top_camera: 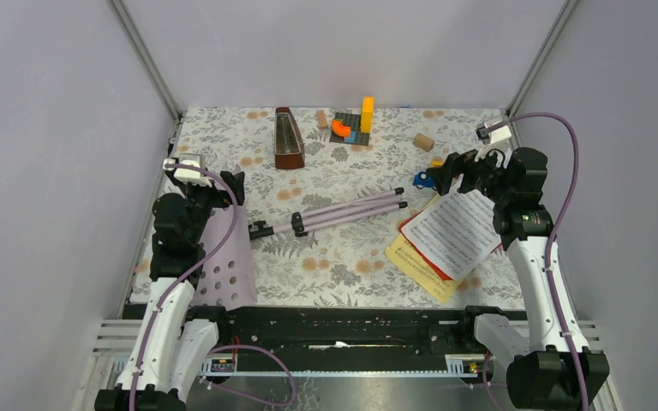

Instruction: Set up the instrument practice props

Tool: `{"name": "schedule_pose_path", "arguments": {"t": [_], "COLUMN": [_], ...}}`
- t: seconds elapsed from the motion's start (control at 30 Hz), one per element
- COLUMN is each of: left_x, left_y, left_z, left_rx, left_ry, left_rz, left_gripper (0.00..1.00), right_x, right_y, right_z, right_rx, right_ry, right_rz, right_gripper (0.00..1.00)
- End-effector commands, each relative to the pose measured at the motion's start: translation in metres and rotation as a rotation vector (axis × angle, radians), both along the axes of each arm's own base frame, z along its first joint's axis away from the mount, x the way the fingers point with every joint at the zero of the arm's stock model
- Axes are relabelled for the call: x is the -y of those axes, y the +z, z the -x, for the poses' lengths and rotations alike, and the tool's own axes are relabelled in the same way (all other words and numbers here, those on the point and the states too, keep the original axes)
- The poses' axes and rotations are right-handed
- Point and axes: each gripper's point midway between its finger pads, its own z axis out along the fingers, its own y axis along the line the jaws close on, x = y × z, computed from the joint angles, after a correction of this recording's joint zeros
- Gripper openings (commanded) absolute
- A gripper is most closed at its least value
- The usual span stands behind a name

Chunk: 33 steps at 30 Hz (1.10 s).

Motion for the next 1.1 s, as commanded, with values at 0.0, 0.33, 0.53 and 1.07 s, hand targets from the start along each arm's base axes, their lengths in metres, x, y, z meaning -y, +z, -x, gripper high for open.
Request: {"name": "schedule_pose_path", "arguments": {"t": [0.0,0.33,0.53,1.07], "left_x": [-0.002,-0.004,-0.006,-0.023], "left_y": [0.011,0.007,-0.001,-0.014], "left_z": [0.001,-0.001,-0.001,-0.010], "left_rx": [0.039,0.022,-0.001,-0.117], "left_ry": [0.004,0.013,0.020,0.111], "left_rz": [0.006,0.007,-0.013,0.017], "left_gripper": [0.99,0.99,0.99,0.99], "right_x": [-0.008,-0.013,-0.037,-0.166], "right_y": [0.022,0.024,0.025,-0.075], "right_z": [-0.001,0.001,0.007,0.029], "right_rx": [0.074,0.084,0.133,-0.036], "right_ry": [0.055,0.101,0.183,0.646], "right_rz": [0.015,0.059,0.170,0.579], "right_gripper": [1.00,1.00,1.00,1.00]}}
